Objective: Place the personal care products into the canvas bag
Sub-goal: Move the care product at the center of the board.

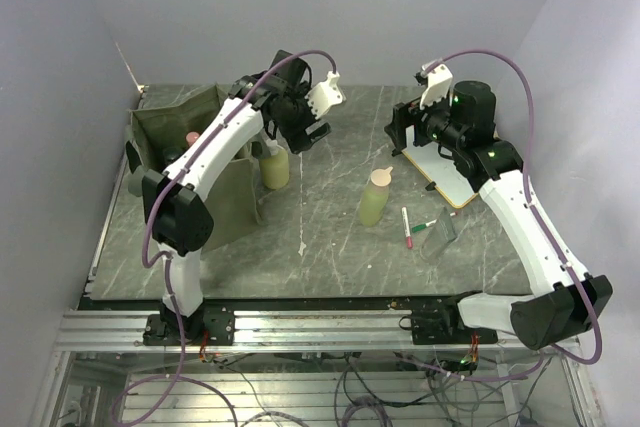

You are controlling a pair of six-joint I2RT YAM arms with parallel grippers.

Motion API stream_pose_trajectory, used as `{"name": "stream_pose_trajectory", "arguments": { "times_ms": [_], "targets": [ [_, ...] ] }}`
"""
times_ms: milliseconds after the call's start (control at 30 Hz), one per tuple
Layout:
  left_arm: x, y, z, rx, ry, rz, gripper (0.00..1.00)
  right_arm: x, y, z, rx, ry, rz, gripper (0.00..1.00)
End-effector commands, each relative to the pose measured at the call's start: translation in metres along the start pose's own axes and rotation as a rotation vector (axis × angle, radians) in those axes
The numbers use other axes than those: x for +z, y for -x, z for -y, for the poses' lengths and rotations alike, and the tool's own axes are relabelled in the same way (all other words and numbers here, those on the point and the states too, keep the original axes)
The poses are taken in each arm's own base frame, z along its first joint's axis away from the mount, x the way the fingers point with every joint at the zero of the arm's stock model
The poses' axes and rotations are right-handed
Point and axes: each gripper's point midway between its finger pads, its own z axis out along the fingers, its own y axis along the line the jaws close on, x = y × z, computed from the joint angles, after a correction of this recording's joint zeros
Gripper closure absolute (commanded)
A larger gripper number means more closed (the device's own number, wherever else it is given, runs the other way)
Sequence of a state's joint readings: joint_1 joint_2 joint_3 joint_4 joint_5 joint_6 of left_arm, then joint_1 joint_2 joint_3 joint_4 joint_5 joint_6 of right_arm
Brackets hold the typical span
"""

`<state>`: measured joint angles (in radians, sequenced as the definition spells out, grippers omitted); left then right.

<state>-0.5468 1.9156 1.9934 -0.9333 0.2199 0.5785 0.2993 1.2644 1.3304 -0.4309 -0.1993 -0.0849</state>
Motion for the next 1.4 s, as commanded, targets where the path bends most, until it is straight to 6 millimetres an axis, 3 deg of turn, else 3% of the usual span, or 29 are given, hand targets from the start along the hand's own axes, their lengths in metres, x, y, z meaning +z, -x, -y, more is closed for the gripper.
{"name": "stream_pose_trajectory", "arguments": {
  "times_ms": [0,367,700,1000,1200,1367],
  "targets": [
    [-0.012,-0.022,0.000,0.021,0.013,-0.137,0.07,-0.009,0.008,0.001,0.024,0.005,0.049,0.19],
    [0.002,-0.058,-0.014,0.038,0.066,-0.318,0.04,-0.009,0.004,0.003,0.050,0.012,0.055,0.19],
    [0.015,-0.075,-0.021,-0.002,0.065,-0.363,0.04,-0.011,0.003,0.005,0.062,0.015,0.055,0.19],
    [0.014,-0.096,-0.023,-0.045,0.048,-0.414,0.04,-0.010,0.000,0.005,0.074,0.024,0.052,0.19],
    [0.014,-0.107,-0.024,-0.054,0.050,-0.454,0.11,-0.009,-0.001,0.003,0.086,0.036,0.049,0.19],
    [0.015,-0.109,-0.022,-0.058,0.041,-0.461,0.23,-0.008,0.000,0.003,0.083,0.036,0.044,0.19]
  ]
}}
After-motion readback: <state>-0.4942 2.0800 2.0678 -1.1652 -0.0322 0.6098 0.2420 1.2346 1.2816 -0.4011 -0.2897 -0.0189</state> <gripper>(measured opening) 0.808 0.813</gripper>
